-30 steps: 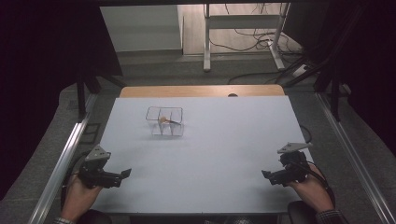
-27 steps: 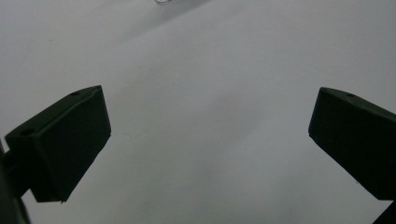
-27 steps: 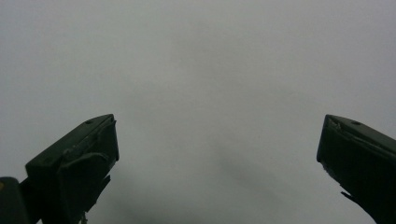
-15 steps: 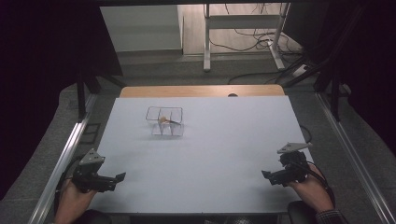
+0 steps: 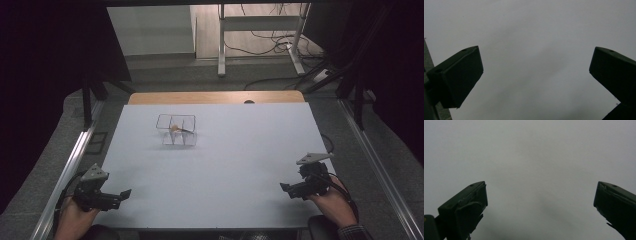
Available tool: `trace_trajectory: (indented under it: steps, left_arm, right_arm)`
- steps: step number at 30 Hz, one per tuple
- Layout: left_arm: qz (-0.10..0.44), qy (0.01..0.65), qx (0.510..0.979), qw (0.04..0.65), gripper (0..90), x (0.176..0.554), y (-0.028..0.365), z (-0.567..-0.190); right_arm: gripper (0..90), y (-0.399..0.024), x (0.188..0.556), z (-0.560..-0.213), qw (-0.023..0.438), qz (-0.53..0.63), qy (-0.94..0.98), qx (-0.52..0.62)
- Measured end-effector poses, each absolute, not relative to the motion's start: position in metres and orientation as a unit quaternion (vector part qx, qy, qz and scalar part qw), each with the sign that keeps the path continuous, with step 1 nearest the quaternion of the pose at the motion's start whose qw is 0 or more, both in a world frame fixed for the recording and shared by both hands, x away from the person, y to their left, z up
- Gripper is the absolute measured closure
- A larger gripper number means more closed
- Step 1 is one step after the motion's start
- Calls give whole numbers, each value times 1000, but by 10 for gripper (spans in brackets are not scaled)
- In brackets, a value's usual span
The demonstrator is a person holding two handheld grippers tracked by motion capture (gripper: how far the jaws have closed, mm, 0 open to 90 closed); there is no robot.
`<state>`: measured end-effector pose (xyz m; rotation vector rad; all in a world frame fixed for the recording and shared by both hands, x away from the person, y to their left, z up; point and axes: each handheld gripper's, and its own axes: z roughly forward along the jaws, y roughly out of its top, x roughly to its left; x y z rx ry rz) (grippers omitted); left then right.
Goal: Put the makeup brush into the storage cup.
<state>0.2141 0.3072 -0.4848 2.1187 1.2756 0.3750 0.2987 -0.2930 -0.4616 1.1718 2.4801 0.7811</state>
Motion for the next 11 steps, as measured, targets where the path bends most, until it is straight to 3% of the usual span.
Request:
trace_trajectory:
  steps: [11]
  left_arm:
    - [143,485,804,314,0,212,307,-485]
  right_arm:
    - [0,-293,299,-463,142,268,862,405]
